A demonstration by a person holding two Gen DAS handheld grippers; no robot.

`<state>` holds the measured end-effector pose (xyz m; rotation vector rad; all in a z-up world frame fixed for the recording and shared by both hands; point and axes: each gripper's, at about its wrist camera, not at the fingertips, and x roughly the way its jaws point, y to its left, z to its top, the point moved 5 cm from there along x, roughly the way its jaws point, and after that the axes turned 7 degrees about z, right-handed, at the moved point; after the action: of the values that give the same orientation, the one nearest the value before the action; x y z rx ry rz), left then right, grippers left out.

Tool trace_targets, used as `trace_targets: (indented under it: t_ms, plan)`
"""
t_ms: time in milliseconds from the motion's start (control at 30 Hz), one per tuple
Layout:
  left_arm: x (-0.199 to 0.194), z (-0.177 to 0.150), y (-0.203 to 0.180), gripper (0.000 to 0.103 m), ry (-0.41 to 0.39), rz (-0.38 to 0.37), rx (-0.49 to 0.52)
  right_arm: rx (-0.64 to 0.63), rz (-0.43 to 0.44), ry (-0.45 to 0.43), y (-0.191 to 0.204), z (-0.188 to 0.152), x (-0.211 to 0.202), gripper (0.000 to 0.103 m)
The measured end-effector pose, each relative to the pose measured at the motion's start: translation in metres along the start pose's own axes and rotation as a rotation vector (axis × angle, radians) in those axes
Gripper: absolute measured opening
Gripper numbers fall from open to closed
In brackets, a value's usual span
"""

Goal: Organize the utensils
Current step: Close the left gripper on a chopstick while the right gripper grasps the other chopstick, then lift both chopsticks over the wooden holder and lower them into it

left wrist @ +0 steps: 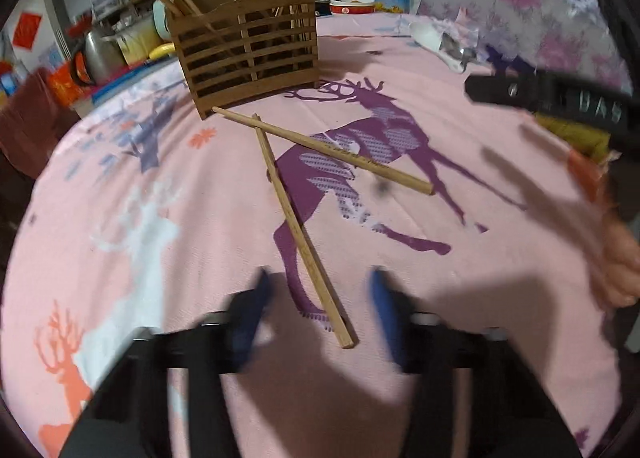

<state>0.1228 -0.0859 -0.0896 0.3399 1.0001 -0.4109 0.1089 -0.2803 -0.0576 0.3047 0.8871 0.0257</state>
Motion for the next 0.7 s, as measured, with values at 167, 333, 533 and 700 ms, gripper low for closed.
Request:
trace_targets:
  t_ms: [167, 333, 533, 700]
  plan:
    - [0.000, 0.005, 0.028, 0.008, 0.000, 0.034, -0.102, -0.036, 0.099, 0.063, 0.020, -0.011, 0.011, 0.058]
    - [0.003, 0.008, 0.046, 0.008, 0.013, 0.061, -0.169, -0.180, 0.110, 0.143, 0.053, -0.032, 0.028, 0.051]
    - [0.006, 0.006, 0.043, 0.008, 0.024, 0.093, -0.144, -0.310, 0.068, 0.204, 0.075, -0.053, 0.046, 0.035]
    - [0.003, 0.007, 0.046, 0.007, 0.014, 0.071, -0.160, -0.297, 0.107, 0.212, 0.077, -0.053, 0.044, 0.007]
